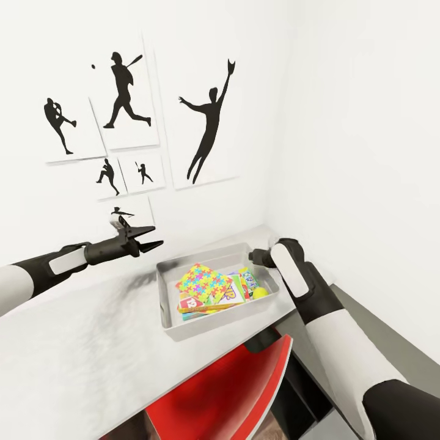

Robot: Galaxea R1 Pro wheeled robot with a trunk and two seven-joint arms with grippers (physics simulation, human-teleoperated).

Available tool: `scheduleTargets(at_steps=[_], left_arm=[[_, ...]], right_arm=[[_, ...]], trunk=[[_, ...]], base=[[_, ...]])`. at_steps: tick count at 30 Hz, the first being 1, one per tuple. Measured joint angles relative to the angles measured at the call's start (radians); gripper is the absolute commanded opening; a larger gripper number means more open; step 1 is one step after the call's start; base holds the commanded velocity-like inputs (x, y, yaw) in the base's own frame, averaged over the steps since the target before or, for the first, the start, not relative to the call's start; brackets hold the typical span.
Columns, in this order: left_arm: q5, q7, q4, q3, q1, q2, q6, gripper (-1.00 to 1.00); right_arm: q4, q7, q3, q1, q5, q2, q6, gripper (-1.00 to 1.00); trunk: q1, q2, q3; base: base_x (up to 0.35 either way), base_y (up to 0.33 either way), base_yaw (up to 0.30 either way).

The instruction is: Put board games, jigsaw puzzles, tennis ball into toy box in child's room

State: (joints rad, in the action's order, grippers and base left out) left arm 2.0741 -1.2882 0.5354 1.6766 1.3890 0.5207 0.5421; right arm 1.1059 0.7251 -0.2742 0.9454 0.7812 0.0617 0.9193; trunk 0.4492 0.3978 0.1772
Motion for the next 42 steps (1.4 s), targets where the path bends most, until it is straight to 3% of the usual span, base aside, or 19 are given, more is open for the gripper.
scheduleTargets(at_steps=[6, 10, 11, 15, 16, 18, 19, 21, 22, 24, 25, 30, 33, 35, 38, 42], left_arm=[[-0.001, -0.001, 0.0, 0.002, -0.004, 0.043, -0.001, 1.0], [-0.017, -0.001, 0.0, 0.003, -0.011, 0.107, -0.002, 1.0], [-0.036, -0.002, 0.0, 0.003, -0.017, 0.137, -0.007, 1.0], [-0.089, -0.007, 0.001, 0.004, -0.037, 0.203, -0.042, 1.0], [-0.108, -0.01, 0.003, 0.004, -0.05, 0.231, -0.067, 1.0], [-0.122, -0.012, 0.005, 0.004, -0.064, 0.257, -0.093, 1.0], [-0.132, -0.013, 0.007, 0.004, -0.078, 0.278, -0.112, 1.0], [-0.138, -0.014, 0.008, 0.004, -0.092, 0.295, -0.126, 1.0], [-0.142, -0.019, 0.009, 0.004, -0.107, 0.31, -0.135, 1.0], [-0.145, -0.032, 0.01, 0.004, -0.123, 0.324, -0.141, 1.0], [-0.148, -0.052, 0.01, 0.004, -0.137, 0.334, -0.146, 1.0], [-0.15, -0.12, 0.007, 0.004, -0.171, 0.348, -0.155, 1.0], [-0.148, -0.144, 0.004, 0.004, -0.19, 0.353, -0.195, 1.0], [-0.147, -0.15, 0.004, 0.005, -0.207, 0.354, -0.226, 1.0], [-0.144, -0.154, 0.003, 0.006, -0.237, 0.354, -0.256, 1.0], [-0.142, -0.155, 0.002, 0.005, -0.287, 0.353, -0.274, 1.0]], right_arm=[[0.205, 0.0, 0.011, -0.005, 0.008, -0.001, 0.094, 1.0], [0.331, -0.01, 0.048, -0.048, 0.018, -0.019, 0.125, 1.0], [0.366, -0.023, 0.063, -0.073, 0.027, -0.037, 0.125, 1.0], [0.414, -0.088, 0.102, -0.127, 0.075, -0.078, 0.126, 1.0], [0.427, -0.141, 0.127, -0.154, 0.106, -0.102, 0.126, 1.0], [0.435, -0.21, 0.154, -0.185, 0.141, -0.127, 0.126, 1.0], [0.441, -0.295, 0.181, -0.224, 0.163, -0.152, 0.126, 1.0], [0.446, -0.378, 0.206, -0.263, 0.181, -0.174, 0.126, 1.0], [0.449, -0.462, 0.233, -0.302, 0.189, -0.192, 0.122, 1.0], [0.45, -0.556, 0.265, -0.343, 0.197, -0.209, 0.113, 1.0], [0.451, -0.648, 0.297, -0.382, 0.201, -0.222, 0.099, 1.0], [0.454, -0.908, 0.379, -0.53, 0.225, -0.24, 0.021, 1.0], [0.455, -1.11, 0.417, -0.639, 0.217, -0.247, -0.075, 1.0], [0.455, -1.197, 0.427, -0.682, 0.209, -0.249, -0.121, 1.0], [0.455, -1.262, 0.434, -0.709, 0.187, -0.25, -0.154, 1.0], [0.454, -1.294, 0.431, -0.722, 0.139, -0.249, -0.17, 1.0]], trunk=[[0.0, 0.0, -0.001], [0.0, 0.0, -0.006], [0.0, 0.0, -0.007], [0.0, 0.0, -0.013], [0.0, 0.0, -0.014], [0.0, 0.0, -0.017], [0.0, 0.0, -0.019], [0.0, 0.0, -0.022], [0.0, 0.0, -0.023], [0.0, 0.0, -0.026], [0.0, 0.0, -0.028], [0.0, 0.0, -0.036], [0.0, 0.0, -0.04], [0.0, 0.0, -0.043], [0.0, 0.0, -0.048], [0.0, 0.0, -0.054]], base=[[0.0, 0.0, -0.015], [0.0, 0.0, -0.073], [0.0, 0.0, -0.088], [0.0, 0.0, -0.094], [0.0, 0.0, -0.097], [0.0, 0.0, -0.098], [0.0, 0.0, -0.097], [0.0, 0.0, -0.095], [0.0, 0.0, -0.093], [0.0, 0.0, -0.092], [0.0, 0.0, -0.09], [0.0, 0.0, -0.08], [0.0, 0.0, -0.071], [0.0, 0.0, -0.068], [0.0, 0.0, -0.055], [0.0, -0.025, -0.021]])
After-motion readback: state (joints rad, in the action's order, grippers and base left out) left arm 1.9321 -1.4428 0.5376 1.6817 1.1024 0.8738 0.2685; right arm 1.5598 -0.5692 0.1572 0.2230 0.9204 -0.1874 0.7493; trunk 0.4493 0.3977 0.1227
